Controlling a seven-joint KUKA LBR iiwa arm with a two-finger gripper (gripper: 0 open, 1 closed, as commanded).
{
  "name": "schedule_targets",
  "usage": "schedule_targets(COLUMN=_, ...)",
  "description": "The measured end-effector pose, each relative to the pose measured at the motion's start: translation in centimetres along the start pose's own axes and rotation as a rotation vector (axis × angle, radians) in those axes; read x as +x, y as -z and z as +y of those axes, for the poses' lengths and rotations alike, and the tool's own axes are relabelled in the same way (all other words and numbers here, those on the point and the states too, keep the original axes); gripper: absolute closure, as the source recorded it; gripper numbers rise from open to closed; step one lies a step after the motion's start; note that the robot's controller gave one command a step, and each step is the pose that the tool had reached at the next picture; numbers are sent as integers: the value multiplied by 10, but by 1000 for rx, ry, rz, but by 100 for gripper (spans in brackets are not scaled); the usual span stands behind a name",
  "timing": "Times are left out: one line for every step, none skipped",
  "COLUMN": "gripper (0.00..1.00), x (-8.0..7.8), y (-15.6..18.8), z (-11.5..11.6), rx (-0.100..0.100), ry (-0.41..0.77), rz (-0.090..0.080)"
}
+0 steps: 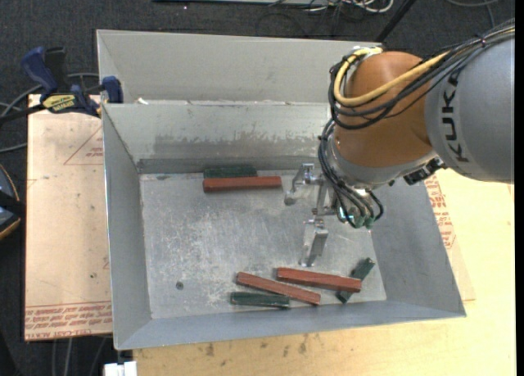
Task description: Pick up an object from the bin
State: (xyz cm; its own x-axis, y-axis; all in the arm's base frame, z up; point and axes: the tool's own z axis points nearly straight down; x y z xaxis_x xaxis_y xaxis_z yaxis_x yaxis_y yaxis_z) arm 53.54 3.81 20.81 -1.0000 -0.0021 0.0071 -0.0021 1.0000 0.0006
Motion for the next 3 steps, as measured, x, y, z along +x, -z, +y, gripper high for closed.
schedule_targets(gripper=0, x=-2, y=4, z=0, rx=-1, ry=-2, rz=-8)
schedule_targets(gripper=0, x=9, y=-66, z=-30, rx=0, ry=31, rz=-12)
schedule_targets(gripper=0, x=17, y=-73, z=-51, rx=-1, ry=77, rz=-3)
